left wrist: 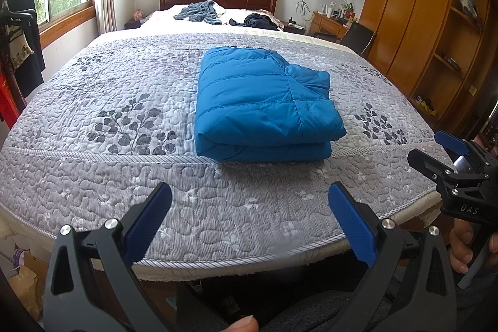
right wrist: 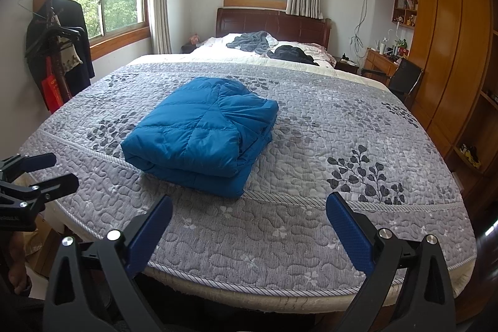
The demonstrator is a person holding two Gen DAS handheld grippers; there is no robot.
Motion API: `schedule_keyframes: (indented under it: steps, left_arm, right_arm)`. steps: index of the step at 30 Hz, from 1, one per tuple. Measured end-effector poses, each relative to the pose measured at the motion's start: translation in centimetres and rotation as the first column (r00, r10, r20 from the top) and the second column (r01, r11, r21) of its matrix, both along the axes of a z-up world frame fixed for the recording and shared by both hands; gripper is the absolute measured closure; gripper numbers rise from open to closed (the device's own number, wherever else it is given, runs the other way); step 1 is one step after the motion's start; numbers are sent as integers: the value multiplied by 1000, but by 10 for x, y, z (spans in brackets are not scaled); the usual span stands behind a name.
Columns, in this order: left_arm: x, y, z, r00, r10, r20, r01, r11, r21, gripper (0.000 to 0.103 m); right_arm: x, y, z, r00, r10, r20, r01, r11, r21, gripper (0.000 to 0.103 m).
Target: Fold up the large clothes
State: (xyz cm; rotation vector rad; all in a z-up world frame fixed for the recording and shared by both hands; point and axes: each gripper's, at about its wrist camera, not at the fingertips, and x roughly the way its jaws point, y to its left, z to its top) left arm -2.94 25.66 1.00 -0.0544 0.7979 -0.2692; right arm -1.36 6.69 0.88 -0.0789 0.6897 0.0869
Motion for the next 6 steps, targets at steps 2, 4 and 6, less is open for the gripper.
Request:
schedule_keyframes:
  steps: [2, 4, 6]
  left_arm:
    - [0, 0, 0, 1000, 0, 1, 0, 1000, 0, 3]
    - [-1, 0, 0, 1000, -1, 0, 1, 1000, 0, 3]
    - [0, 0, 0, 1000, 0, 0, 0, 1000, -1, 3]
  right_arm:
    - [-1, 1, 0, 1000, 2, 2, -2, 1000, 0, 4]
    - [-1, 1, 0, 1000, 3, 3, -3, 1000, 3, 4]
    - [0, 1, 0, 1000, 3, 1, -3, 1000, 4, 4]
